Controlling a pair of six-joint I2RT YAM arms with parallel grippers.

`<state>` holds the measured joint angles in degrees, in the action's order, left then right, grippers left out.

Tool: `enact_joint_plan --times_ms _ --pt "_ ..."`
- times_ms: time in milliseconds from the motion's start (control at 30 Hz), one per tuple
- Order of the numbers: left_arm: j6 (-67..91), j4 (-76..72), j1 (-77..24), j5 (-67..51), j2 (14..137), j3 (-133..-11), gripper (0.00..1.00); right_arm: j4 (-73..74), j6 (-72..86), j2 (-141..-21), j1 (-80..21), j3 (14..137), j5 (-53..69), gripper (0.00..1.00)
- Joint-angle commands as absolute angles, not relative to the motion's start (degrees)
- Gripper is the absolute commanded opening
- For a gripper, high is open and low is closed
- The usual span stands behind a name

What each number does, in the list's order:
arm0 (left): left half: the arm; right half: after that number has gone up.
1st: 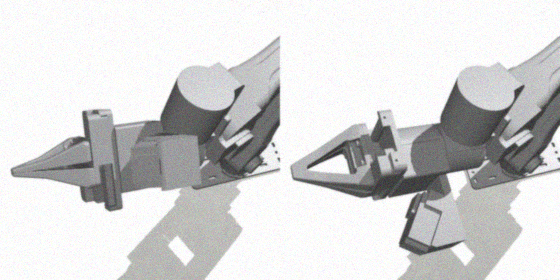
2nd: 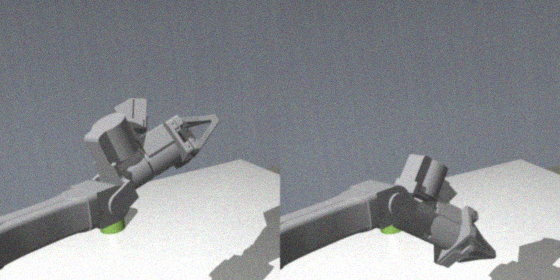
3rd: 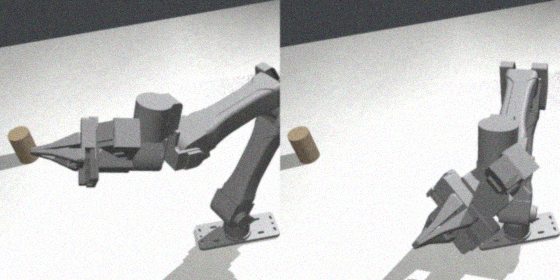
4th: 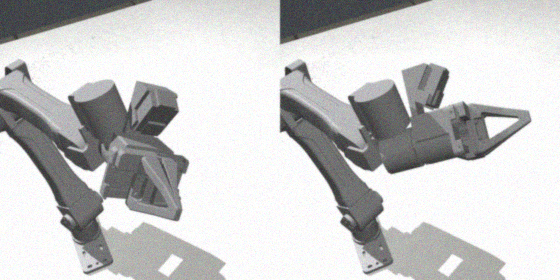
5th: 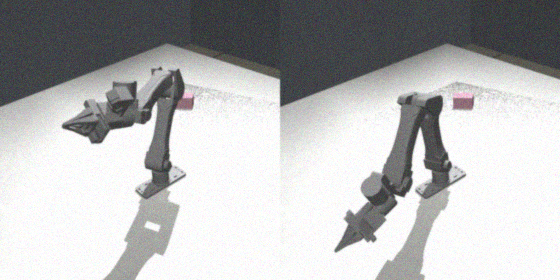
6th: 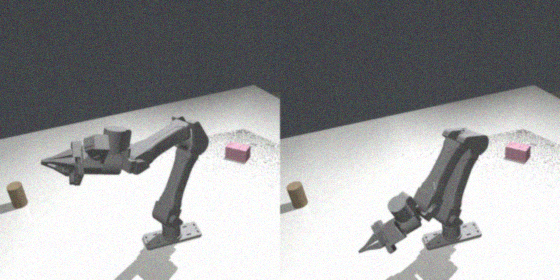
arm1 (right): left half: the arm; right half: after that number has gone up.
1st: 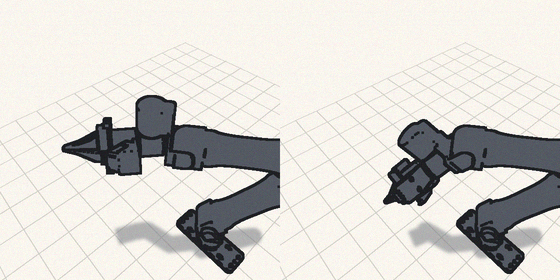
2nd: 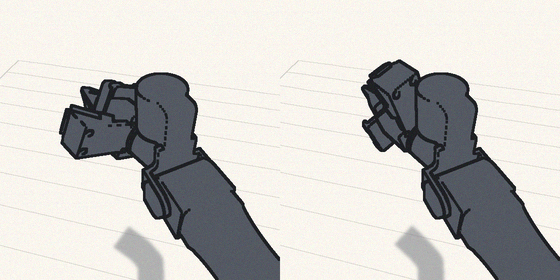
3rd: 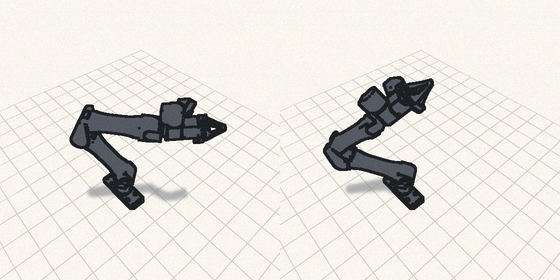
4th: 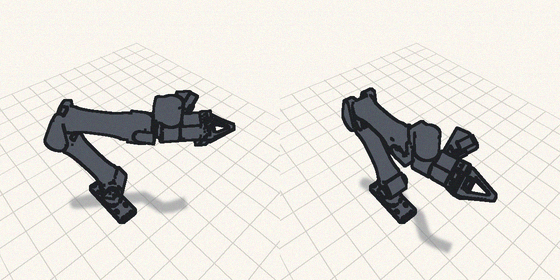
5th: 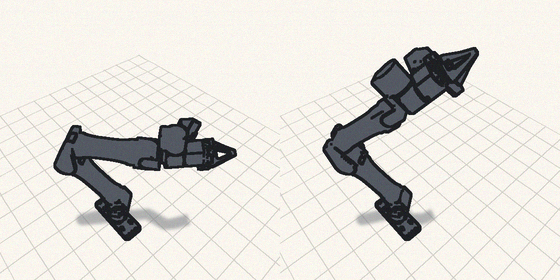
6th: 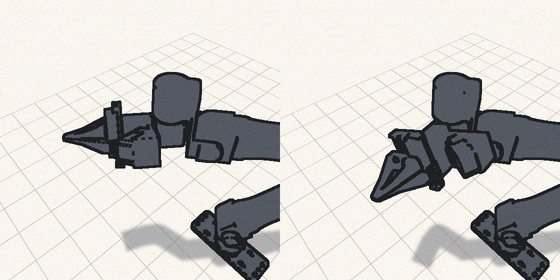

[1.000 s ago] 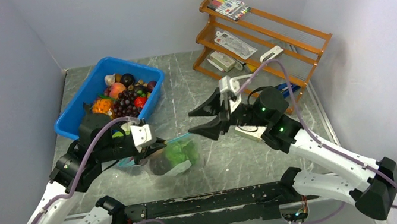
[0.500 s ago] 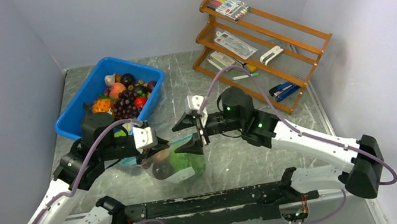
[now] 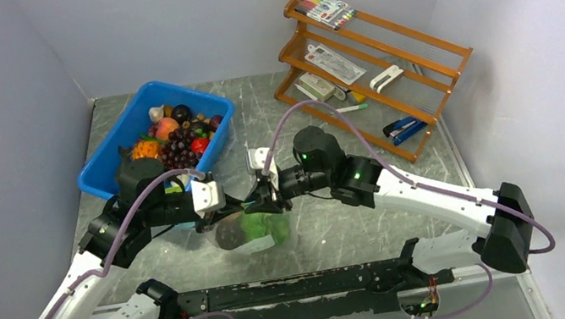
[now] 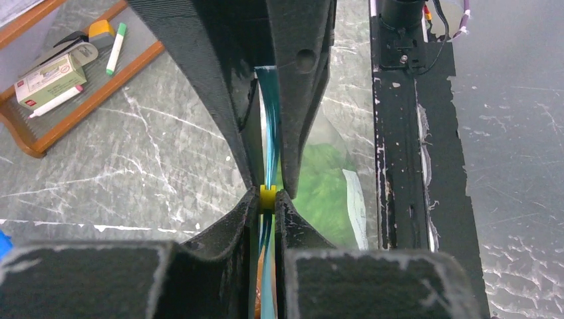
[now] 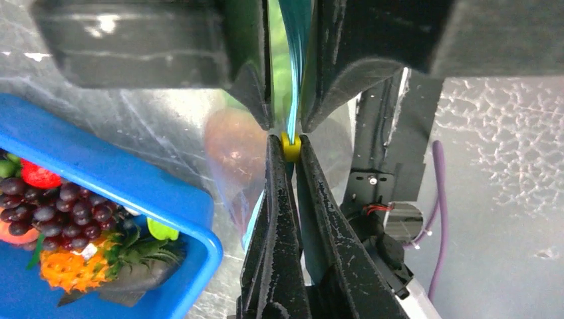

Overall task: Place the food in the zip-top bag and seal the zipper
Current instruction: Zip the zipper food storage bag at the center of the board.

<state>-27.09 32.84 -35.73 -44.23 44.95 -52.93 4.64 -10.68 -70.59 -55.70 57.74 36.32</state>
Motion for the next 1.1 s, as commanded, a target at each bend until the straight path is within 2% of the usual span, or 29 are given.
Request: enact_joint_plan --times_ms 0,33,67,833,1067 --pt "-28.56 30.17 -35.6 -45.89 44.69 -54.38 0.07 6.72 -12.39 -68.9 -56.12 58.33 32.89 0.1" --pt "-28.72 30.56 -35.58 -45.64 44.65 -54.47 0.07 6.78 -12.71 -68.32 -56.11 58.05 31.68 0.01" --pt "-28.92 30.97 -35.59 -45.39 44.57 -54.49 0.07 6.79 -13.19 -67.76 -56.11 57.75 30.4 0.0" --pt "-30.99 41.86 -35.57 -35.27 41.46 -58.05 0.07 -2.45 -7.52 -56.85 -52.69 45.94 5.39 0.0" --pt "-31.42 45.09 -35.54 -33.04 40.58 -59.78 0.07 -1.35 -6.15 -54.94 -48.01 45.5 6.05 0.0"
